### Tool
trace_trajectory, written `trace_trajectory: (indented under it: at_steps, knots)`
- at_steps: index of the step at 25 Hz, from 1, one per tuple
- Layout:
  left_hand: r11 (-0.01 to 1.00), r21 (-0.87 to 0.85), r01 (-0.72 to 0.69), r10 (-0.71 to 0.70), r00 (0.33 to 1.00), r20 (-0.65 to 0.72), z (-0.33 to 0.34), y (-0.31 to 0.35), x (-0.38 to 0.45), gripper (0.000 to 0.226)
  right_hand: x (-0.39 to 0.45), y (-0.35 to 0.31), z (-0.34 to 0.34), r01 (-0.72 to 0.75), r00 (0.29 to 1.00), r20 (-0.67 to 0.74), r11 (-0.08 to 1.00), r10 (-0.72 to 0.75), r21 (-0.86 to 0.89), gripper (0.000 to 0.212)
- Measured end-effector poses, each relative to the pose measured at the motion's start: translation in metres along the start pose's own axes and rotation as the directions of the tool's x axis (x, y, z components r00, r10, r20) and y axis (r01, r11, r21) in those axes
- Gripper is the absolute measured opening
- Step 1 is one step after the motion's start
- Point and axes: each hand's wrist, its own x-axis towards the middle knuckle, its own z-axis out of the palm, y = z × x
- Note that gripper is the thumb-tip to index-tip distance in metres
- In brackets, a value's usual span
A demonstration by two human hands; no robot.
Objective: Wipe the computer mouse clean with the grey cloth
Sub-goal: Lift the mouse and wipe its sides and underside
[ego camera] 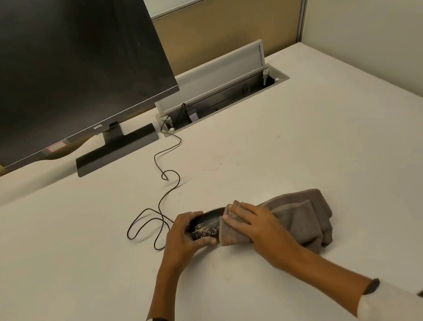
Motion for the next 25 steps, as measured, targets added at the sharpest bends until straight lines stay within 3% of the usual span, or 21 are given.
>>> trace_trajectory:
  at_steps: [2,5,6,8,10,14,18,22,25]
  knots:
    - [1.0,0.027,-0.004,0.004,1.0,0.002,0.01,0.005,-0.005,0.067,-0.024,-0.005,0.0,-0.02,0.999,-0.042,0.995,0.016,-0.093,0.076]
    - [0.999,0.039,-0.009,0.012,0.996,-0.088,0.018,0.002,-0.012,0.066,-0.034,-0.007,-0.005,0.026,1.0,0.008,0.986,-0.025,-0.162,0.076]
    - [0.999,0.052,-0.006,0.013,0.991,-0.13,0.022,0.002,-0.015,0.065,-0.033,-0.005,-0.008,0.019,1.0,0.018,0.992,-0.017,-0.123,0.073]
    - [0.998,0.067,0.006,0.008,0.98,-0.199,0.03,0.003,-0.019,0.064,-0.022,0.003,-0.016,-0.087,0.996,0.015,0.989,0.086,0.123,0.064]
    - [0.997,0.071,0.018,0.0,0.97,-0.244,0.038,0.006,-0.025,0.065,-0.002,0.012,-0.025,-0.217,0.974,0.018,0.914,0.224,0.343,0.055]
    - [0.997,0.075,0.027,-0.001,0.942,-0.336,0.053,0.011,-0.033,0.065,0.044,0.018,-0.032,-0.235,0.972,0.082,0.864,0.222,0.444,0.053]
    - [0.994,0.104,0.02,0.02,0.928,-0.373,0.057,0.009,-0.034,0.063,0.048,0.004,-0.011,-0.257,0.956,0.216,0.922,0.199,0.29,0.06]
    - [0.995,0.101,0.017,0.025,0.918,-0.395,0.06,0.008,-0.034,0.062,0.023,-0.004,-0.001,-0.229,0.972,0.069,0.972,0.226,0.051,0.062]
    - [0.998,0.055,0.035,-0.01,0.911,-0.413,0.062,0.009,-0.033,0.065,0.013,-0.002,-0.007,-0.24,0.968,0.091,0.97,0.235,0.04,0.058]
